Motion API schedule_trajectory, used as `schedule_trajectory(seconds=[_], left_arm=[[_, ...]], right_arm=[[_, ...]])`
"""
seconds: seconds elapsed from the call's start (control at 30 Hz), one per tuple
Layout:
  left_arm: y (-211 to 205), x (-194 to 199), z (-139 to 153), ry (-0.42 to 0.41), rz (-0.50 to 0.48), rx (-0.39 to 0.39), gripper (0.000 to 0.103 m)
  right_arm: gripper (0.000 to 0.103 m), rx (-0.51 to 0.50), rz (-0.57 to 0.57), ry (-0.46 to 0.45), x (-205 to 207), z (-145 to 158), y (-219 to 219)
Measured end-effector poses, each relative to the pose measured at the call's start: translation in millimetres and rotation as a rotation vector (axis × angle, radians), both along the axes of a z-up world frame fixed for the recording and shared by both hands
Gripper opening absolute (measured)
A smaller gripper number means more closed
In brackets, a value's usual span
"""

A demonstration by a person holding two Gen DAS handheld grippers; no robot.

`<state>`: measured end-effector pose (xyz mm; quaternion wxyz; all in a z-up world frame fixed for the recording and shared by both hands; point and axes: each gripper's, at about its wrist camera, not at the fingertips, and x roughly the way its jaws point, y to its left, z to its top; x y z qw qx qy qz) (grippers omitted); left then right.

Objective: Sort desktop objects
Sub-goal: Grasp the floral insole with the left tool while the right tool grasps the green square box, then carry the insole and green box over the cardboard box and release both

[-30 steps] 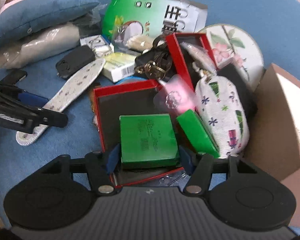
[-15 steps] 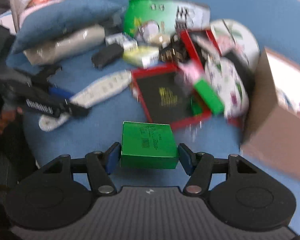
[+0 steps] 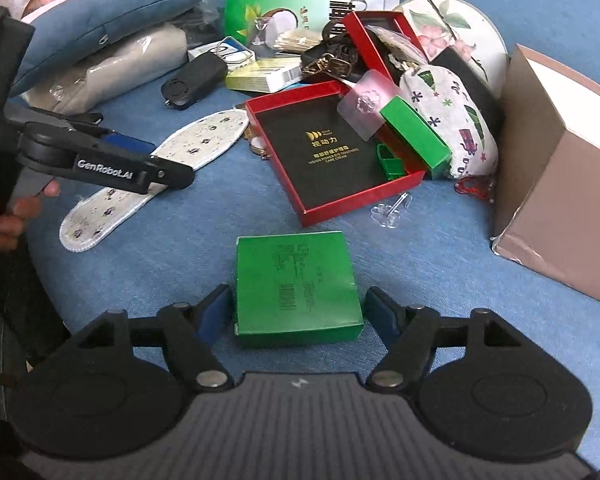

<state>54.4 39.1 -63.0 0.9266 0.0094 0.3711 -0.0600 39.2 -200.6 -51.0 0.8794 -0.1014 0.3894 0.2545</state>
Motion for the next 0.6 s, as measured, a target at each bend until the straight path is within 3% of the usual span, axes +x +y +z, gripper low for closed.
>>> schedule_trajectory(seconds=[0.17, 0.23, 0.3, 0.43, 0.6], left_arm=[[-3, -1, -1, -0.007, -0.008, 0.015, 0.064], [-1, 0, 1, 0.004, -0.001, 0.0, 0.062], [-1, -1, 5, 0.013, 0.004, -0.012, 0.06], [3, -8, 19, 0.003, 0.003, -0.084, 0.057], [-1, -14, 41, -0.043, -0.012, -0.101, 0.057]], right_arm=[[0.074, 0.007, -0.011, -0.005, 2, -2, 2], [0.072, 0.016, -0.022, -0.004, 4, -3, 2], [0.061, 0.022, -0.022, -0.002, 5, -2, 4], [0.06, 0.027, -0.035, -0.002, 4, 2, 3], [0.06, 0.072, -0.043, -0.031, -1, 14, -5]])
